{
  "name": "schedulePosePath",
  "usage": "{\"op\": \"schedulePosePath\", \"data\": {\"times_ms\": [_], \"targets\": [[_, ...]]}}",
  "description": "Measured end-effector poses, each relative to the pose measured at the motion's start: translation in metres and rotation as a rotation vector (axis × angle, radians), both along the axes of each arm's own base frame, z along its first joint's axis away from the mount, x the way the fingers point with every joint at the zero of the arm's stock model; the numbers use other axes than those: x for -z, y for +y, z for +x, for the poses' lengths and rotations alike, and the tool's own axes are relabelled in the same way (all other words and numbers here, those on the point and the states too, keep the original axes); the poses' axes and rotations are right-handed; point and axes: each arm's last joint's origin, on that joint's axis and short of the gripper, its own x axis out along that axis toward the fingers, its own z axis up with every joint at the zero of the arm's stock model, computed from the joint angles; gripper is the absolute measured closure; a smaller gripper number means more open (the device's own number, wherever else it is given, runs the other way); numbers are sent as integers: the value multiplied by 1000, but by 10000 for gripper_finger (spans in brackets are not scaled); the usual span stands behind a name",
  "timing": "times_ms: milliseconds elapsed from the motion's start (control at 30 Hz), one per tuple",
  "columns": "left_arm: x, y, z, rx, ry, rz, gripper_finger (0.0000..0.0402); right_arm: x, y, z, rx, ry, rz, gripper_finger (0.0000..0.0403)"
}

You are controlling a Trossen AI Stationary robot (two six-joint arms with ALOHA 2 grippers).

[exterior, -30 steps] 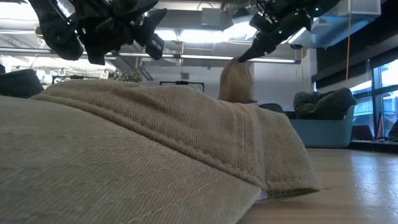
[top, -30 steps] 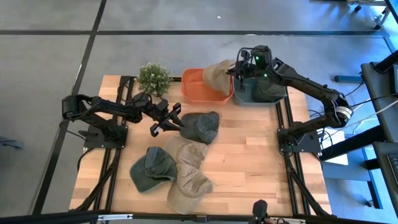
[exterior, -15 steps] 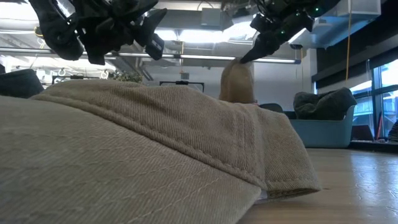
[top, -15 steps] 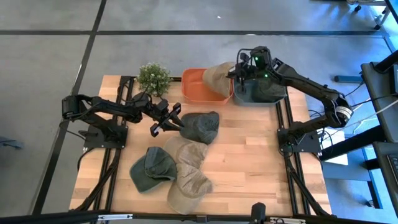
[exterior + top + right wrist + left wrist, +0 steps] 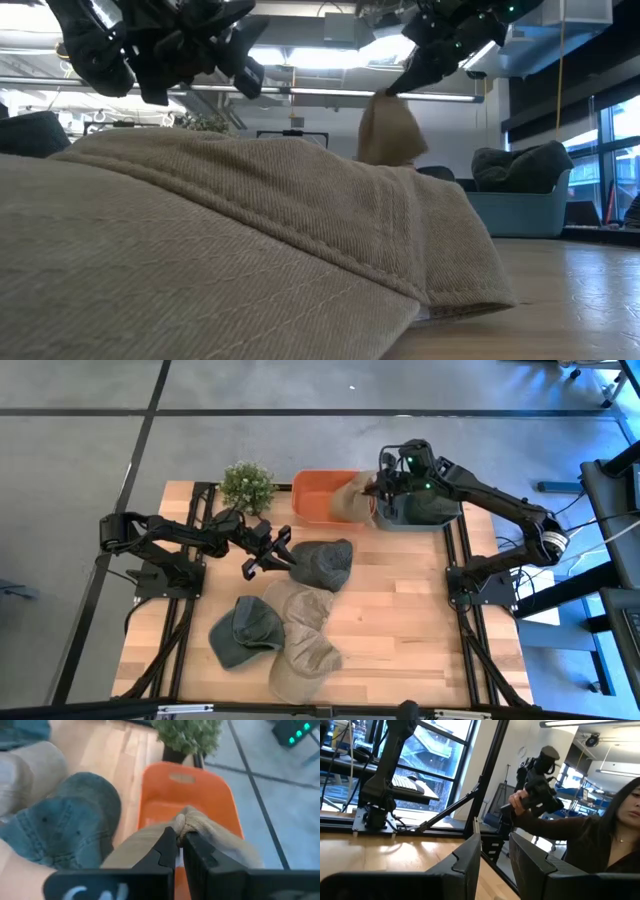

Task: Pick & Place hat
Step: Put the right brown cap into the orange bin

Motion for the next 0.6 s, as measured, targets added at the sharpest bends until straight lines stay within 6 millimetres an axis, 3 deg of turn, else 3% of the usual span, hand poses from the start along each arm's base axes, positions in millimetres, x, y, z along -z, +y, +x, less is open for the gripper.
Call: {"op": "schedulePosePath", "data": {"times_ms": [233, 600], "targets": [[5, 1, 1, -42, 25, 21, 302, -5, -8, -8, 176, 51, -129, 382], [6, 2, 2, -59, 38, 13, 302, 1, -16, -14, 201, 66, -143, 382]]}}
